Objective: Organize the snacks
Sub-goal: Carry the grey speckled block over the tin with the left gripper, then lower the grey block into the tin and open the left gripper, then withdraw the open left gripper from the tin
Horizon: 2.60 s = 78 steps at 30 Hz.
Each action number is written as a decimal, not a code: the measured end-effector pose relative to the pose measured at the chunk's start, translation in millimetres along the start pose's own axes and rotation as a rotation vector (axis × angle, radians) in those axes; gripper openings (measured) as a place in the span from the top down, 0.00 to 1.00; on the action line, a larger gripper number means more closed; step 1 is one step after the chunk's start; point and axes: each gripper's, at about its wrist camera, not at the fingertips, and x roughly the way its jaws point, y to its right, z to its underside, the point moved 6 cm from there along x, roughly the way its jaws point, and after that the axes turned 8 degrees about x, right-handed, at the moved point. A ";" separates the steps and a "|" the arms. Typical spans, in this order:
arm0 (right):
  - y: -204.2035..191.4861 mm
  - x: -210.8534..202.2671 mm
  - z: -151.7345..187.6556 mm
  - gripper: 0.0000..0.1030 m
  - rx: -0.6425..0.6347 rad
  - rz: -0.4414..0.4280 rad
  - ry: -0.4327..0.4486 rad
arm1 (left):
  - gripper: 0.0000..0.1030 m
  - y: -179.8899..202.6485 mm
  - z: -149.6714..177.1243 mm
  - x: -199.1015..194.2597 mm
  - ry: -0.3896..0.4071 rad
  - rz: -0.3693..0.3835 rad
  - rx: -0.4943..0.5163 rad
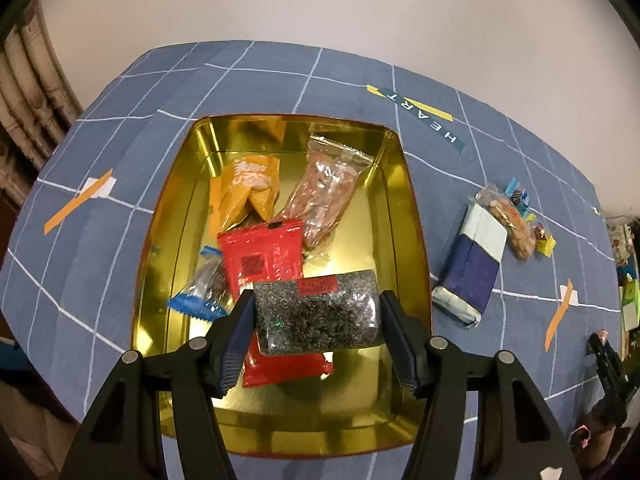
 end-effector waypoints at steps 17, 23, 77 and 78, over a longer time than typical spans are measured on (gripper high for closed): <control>0.4 0.2 -0.4 0.52 -0.001 0.002 -0.001 | 0.45 6.2 -13.7 20.3 -0.019 -0.020 0.015; 0.3 0.5 -0.3 0.52 -0.001 0.002 -0.002 | 0.45 8.0 -17.1 26.1 -0.025 -0.027 0.020; -0.6 1.5 -1.1 0.51 -0.003 0.006 -0.006 | 0.38 8.3 -38.2 22.4 0.007 -0.066 0.019; -0.2 1.3 -0.9 0.51 -0.003 0.006 -0.006 | 0.38 8.1 -36.9 19.5 0.012 -0.067 0.020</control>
